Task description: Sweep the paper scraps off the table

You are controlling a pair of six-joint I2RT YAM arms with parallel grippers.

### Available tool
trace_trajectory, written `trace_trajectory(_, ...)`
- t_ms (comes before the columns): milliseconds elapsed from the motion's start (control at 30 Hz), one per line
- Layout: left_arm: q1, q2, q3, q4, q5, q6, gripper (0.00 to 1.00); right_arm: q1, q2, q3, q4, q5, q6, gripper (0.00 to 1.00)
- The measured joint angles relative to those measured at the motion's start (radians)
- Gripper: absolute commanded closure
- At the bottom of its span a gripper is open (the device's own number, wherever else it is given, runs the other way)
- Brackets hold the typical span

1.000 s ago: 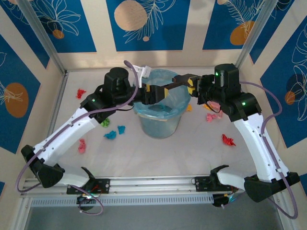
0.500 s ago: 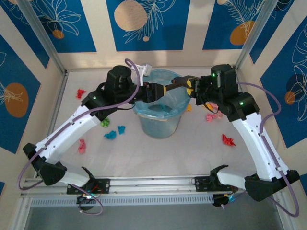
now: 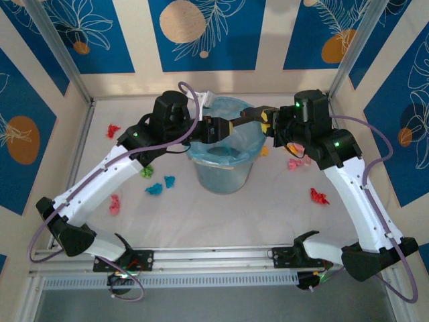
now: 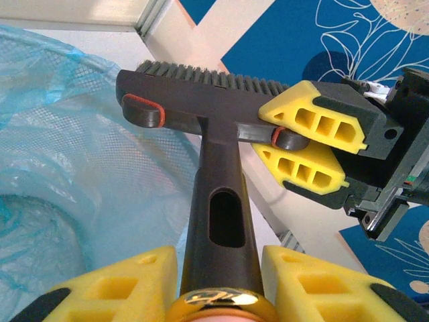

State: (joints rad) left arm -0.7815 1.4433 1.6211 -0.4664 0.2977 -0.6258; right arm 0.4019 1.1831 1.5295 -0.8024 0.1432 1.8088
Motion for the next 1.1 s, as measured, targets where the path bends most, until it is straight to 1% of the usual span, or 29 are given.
trace_trajectory(67,0.0,0.0,0.005,-0.007,0.0,-0.001,0.82,0.0,0.002,0.0,0.001,-0.001,0.001,1.0)
trace_trajectory(133,0.0,0.001,0.01,-0.015,-0.001,0.0,0.97,0.0,0.004,0.0,0.001,-0.002,0.004,1.0)
trace_trajectory(167,0.0,0.001,0.011,-0.018,-0.002,0.002,1.0,0.0,0.005,0.001,0.0,-0.002,0.003,1.0)
trace_trajectory(300,0.0,0.008,0.019,-0.022,-0.001,0.006,1.0,0.0,0.005,0.002,0.0,-0.001,0.003,1.0)
trace_trajectory(333,0.0,0.009,0.022,-0.023,-0.002,0.006,1.0,0.0,0.005,0.002,0.001,-0.001,0.002,0.92)
trace_trajectory(367,0.0,0.009,0.024,-0.025,-0.003,0.006,1.0,0.0,0.005,0.002,0.002,-0.001,0.0,0.8)
trace_trajectory(400,0.0,0.009,0.025,-0.026,-0.004,0.007,1.0,0.0,0.005,0.003,0.002,-0.001,-0.002,0.65)
trace_trajectory(467,0.0,0.009,0.027,-0.027,-0.006,0.007,1.0,-0.003,0.005,0.006,0.003,-0.006,-0.012,0.58)
trace_trajectory(533,0.0,0.009,0.029,-0.03,-0.021,0.011,1.0,-0.006,0.005,0.007,0.01,-0.014,-0.042,0.45)
trace_trajectory(633,-0.001,0.006,0.029,-0.028,-0.046,0.023,1.0,-0.008,0.004,0.006,0.028,-0.024,-0.083,0.36)
trace_trajectory(700,-0.001,-0.005,0.028,-0.023,-0.071,0.032,1.0,-0.011,0.001,0.006,0.043,-0.038,-0.117,0.31)
trace_trajectory(800,0.0,-0.033,0.028,-0.006,-0.11,0.056,1.0,-0.018,-0.009,0.006,0.064,-0.063,-0.187,0.29)
trace_trajectory(967,0.0,-0.079,0.054,0.005,-0.177,0.13,1.0,-0.025,-0.049,0.01,0.082,-0.083,-0.315,0.29)
trace_trajectory(1100,0.002,-0.108,0.061,0.013,-0.249,0.179,1.0,-0.028,-0.123,0.019,0.027,-0.047,-0.423,0.3)
